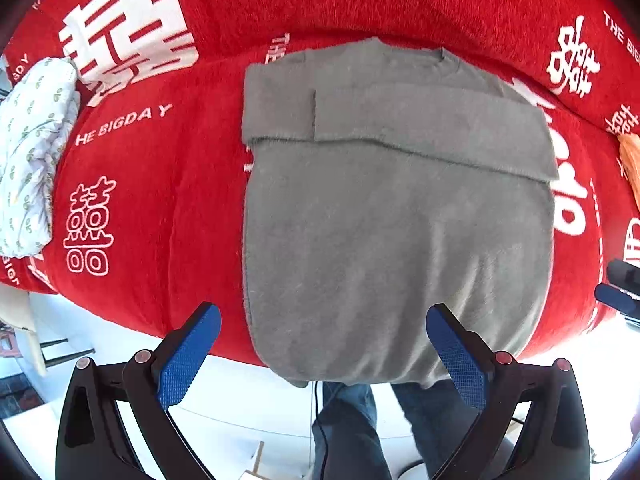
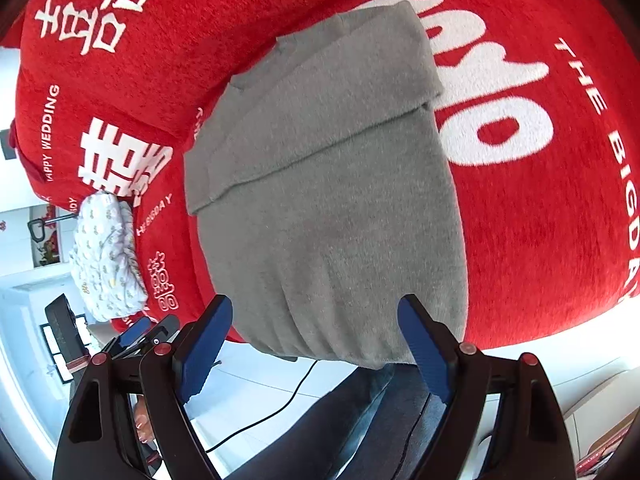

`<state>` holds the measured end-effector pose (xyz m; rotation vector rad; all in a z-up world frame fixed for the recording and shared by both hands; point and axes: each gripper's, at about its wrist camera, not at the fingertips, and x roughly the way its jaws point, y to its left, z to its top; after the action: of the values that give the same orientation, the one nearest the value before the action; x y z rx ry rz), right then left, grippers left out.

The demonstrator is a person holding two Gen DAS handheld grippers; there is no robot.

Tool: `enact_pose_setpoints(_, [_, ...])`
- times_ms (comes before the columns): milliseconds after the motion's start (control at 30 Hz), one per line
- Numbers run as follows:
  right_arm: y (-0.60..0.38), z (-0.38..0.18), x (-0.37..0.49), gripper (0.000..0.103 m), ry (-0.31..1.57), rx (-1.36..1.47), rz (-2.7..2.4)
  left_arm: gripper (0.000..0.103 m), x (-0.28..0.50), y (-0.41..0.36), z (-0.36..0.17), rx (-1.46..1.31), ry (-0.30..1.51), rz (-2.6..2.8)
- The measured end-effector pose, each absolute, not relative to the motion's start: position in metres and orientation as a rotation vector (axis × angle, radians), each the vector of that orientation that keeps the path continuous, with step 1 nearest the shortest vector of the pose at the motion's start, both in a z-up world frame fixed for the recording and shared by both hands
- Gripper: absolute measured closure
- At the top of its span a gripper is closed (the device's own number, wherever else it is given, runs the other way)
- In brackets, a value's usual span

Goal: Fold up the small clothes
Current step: 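Open both tools and lift them away from the folded sweater, then lower both tools to the sweater hem and grasp it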

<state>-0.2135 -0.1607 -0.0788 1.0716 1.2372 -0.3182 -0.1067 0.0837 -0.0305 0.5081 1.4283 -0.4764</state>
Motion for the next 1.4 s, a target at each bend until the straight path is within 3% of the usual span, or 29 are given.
enact_pose_setpoints(467, [-0.110,-0.146,-0.256,0.016,1.298,1.089,-0.388,0.000,-0.116,0.160,-0.099,0.503,1.482,-0.462])
enact_pose_setpoints(733, [-0.096,-0.191,-0.286,0.016,1.396,1.050,-0.387,0.000,-0.133,0.202,-0.161,0.426,1.608,-0.451])
enact_pose_setpoints(1033, [-0.089,-0.264,-0.310,0.016,1.509,0.996,-0.395,0.000,-0.155,0.205,-0.219,0.409,1.691,-0.523])
enact_pose_setpoints(1167, [-0.089,-0.272,-0.310,0.016,1.467,0.991,-0.375,0.000,-0.159,0.202,-0.223,0.379,1.687,-0.546])
enact_pose_setpoints(1200, [-0.089,-0.272,-0.309,0.019,1.450,1.004,-0.366,0.004,-0.162,0.201,-0.221,0.378,1.669,-0.560])
enact_pose_setpoints(1233, [-0.090,-0.271,-0.310,0.025,1.437,1.022,-0.357,0.019,-0.162,0.199,-0.218,0.374,1.665,-0.578])
enact_pose_setpoints(1267, [-0.090,-0.270,-0.309,0.046,1.432,1.040,-0.353,0.039,-0.163,0.196,-0.216,0.360,1.676,-0.609])
enact_pose_setpoints(1300, [-0.089,-0.268,-0.309,0.075,1.432,1.055,-0.348,0.050,-0.169,0.196,-0.211,0.348,1.694,-0.641])
enact_pose_setpoints(1333, [-0.089,-0.265,-0.311,0.092,1.423,1.074,-0.337,0.083,-0.171,0.194,-0.209,0.356,1.703,-0.671])
enact_pose_setpoints(1367, [-0.089,-0.261,-0.312,0.093,1.409,1.096,-0.319,0.092,-0.174,0.191,-0.205,0.370,1.707,-0.713])
enact_pose_setpoints(1400, [-0.089,-0.254,-0.313,0.093,1.385,1.117,-0.296,0.092,-0.176,0.188,-0.199,0.380,1.700,-0.741])
